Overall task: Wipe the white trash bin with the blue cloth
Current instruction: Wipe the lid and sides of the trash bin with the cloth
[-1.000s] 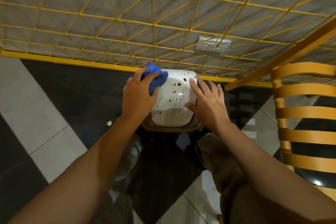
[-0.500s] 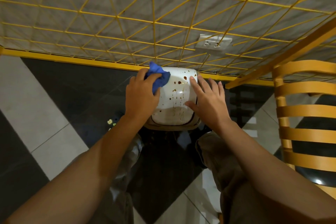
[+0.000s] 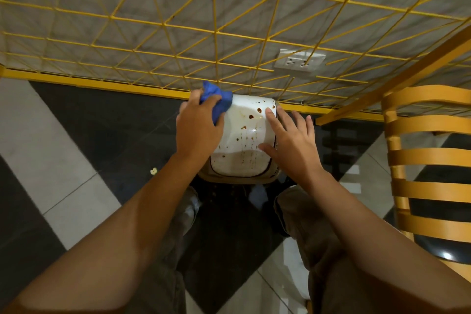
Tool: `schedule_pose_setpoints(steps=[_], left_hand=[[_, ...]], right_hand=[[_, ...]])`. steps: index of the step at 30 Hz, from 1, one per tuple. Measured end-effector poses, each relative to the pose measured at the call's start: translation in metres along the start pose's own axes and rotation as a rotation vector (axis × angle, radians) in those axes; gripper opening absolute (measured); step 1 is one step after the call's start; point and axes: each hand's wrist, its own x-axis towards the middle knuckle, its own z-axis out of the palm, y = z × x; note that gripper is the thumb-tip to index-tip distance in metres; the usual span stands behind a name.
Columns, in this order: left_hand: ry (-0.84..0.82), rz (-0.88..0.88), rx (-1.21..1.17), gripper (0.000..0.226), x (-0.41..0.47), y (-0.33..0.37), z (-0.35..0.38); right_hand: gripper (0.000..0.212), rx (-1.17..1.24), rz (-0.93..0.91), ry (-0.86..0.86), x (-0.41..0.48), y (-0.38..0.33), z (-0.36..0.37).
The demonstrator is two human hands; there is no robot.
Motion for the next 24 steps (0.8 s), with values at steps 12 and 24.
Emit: schedule_pose_setpoints(steps=[12, 24], left_hand=[[-0.031, 0.01, 0.028, 0.04, 0.002, 0.004, 0.002], [-0.07, 0.038, 0.065, 0.041, 0.002, 0.023, 0.008]], right_hand=[[0.076, -0.007, -0.004, 0.026, 0.0, 0.001, 0.004], [0.077, -0.017, -0.001, 0.052, 0.001, 0.003, 0.007]])
